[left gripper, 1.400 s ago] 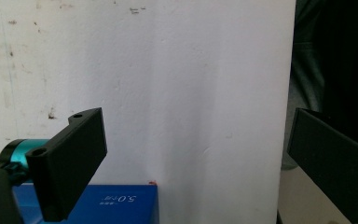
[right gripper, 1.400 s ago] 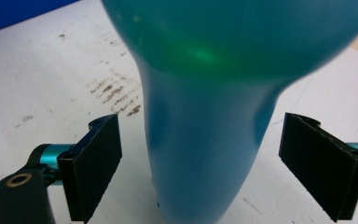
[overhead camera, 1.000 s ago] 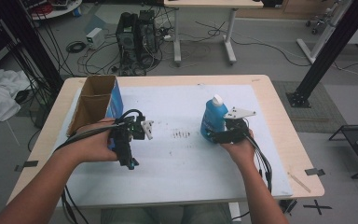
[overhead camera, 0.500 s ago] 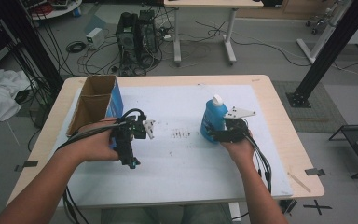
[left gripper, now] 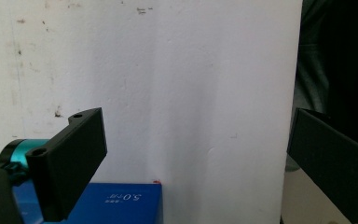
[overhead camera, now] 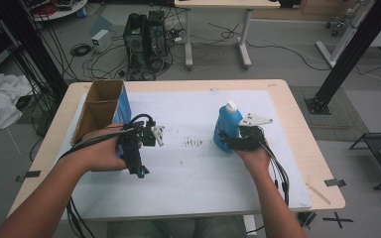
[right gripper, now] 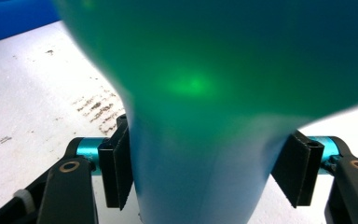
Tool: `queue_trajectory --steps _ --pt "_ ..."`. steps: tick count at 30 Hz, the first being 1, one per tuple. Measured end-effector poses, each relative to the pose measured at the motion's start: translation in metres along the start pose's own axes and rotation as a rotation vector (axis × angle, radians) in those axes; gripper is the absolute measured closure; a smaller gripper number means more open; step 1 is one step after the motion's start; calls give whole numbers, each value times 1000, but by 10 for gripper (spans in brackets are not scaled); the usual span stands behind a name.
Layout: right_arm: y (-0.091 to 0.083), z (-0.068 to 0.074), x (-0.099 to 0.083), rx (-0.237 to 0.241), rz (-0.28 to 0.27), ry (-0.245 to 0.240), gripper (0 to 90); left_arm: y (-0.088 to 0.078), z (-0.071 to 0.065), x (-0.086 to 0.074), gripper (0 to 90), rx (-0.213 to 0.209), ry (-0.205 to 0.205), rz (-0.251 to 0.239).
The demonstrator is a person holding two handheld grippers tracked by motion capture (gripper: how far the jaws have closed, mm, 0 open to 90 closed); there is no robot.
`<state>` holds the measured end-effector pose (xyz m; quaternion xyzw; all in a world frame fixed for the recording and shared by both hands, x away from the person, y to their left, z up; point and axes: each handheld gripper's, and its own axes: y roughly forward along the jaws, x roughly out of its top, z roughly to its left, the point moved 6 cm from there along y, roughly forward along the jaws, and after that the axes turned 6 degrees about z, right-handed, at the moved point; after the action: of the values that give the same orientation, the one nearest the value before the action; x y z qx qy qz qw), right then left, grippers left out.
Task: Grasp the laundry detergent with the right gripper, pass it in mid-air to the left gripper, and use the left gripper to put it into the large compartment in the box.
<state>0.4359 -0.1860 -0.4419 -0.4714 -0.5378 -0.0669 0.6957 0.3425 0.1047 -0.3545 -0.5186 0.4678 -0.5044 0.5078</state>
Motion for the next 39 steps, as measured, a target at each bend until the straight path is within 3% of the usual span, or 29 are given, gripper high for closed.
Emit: queue_trajectory --steps 6,7,8,20,31,38,39 --pt "2 2 0 -1 -1 -16 337 1 0 -1 45 -1 -3 3" --pt "3 2 0 2 -2 -11 346 0 1 -2 46 -4 16 20" --pt "3 3 0 2 1 -12 353 2 1 -1 46 0 -3 4" --pt "3 3 0 7 -10 -10 439 2 1 1 45 -4 3 8" --pt "-2 4 3 41 -34 -12 459 -1 3 3 46 3 9 9" --pt "-17 13 12 100 -45 -52 459 -9 5 10 46 14 13 2" --pt "-19 13 13 111 -46 -85 459 -10 5 11 46 9 13 -2"
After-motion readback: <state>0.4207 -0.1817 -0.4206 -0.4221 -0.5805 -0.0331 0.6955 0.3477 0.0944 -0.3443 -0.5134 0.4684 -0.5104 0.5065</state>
